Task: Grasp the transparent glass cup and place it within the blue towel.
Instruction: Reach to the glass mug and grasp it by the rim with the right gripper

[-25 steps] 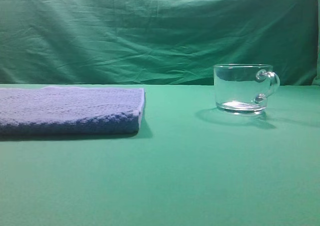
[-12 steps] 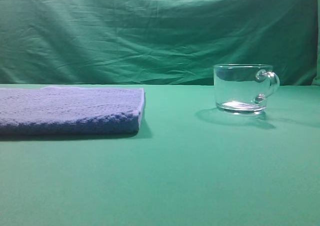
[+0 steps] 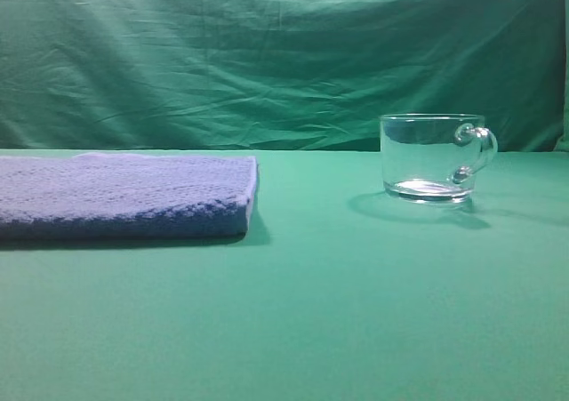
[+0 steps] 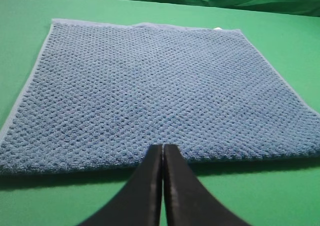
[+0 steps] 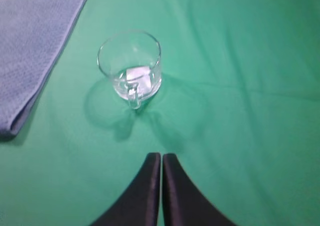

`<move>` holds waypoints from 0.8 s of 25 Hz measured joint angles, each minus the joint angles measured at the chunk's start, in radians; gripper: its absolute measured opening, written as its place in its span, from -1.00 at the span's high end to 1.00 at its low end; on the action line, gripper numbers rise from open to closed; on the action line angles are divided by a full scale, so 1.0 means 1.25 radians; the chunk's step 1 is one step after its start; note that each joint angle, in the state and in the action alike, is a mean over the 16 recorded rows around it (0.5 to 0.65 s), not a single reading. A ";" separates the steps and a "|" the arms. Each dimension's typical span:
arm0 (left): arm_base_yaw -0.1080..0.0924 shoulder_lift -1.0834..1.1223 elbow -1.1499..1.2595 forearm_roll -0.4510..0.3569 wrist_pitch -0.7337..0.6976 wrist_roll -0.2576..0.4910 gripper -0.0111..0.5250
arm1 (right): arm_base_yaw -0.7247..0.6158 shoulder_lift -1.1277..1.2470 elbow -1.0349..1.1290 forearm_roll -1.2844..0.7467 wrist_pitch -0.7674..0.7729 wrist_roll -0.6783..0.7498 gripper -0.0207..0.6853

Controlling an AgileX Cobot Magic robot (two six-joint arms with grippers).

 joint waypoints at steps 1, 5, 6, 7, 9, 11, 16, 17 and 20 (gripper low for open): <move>0.000 0.000 0.000 0.000 0.000 0.000 0.96 | 0.011 0.023 -0.008 -0.001 0.000 -0.005 0.94; 0.000 0.000 0.000 0.000 0.000 0.000 0.96 | 0.057 0.112 -0.043 -0.009 -0.012 -0.012 0.94; 0.000 0.000 0.000 0.000 0.000 0.000 0.96 | 0.068 0.134 -0.052 -0.012 -0.016 -0.012 0.94; 0.000 0.000 0.000 0.000 0.000 0.000 0.96 | 0.077 0.156 -0.061 -0.014 -0.021 -0.012 0.94; 0.000 0.000 0.000 0.000 0.000 0.000 0.96 | 0.093 0.199 -0.080 -0.018 -0.029 -0.012 0.93; 0.000 0.000 0.000 0.000 0.000 0.000 0.96 | 0.104 0.240 -0.099 -0.020 -0.036 -0.013 0.91; 0.000 0.000 0.000 0.000 0.000 0.000 0.96 | 0.123 0.332 -0.143 -0.023 -0.052 -0.023 0.62; 0.000 0.000 0.000 0.000 0.000 0.000 0.96 | 0.125 0.349 -0.151 -0.023 -0.055 -0.025 0.52; 0.000 0.000 0.000 0.000 0.000 0.000 0.96 | 0.129 0.398 -0.168 -0.024 -0.065 -0.033 0.18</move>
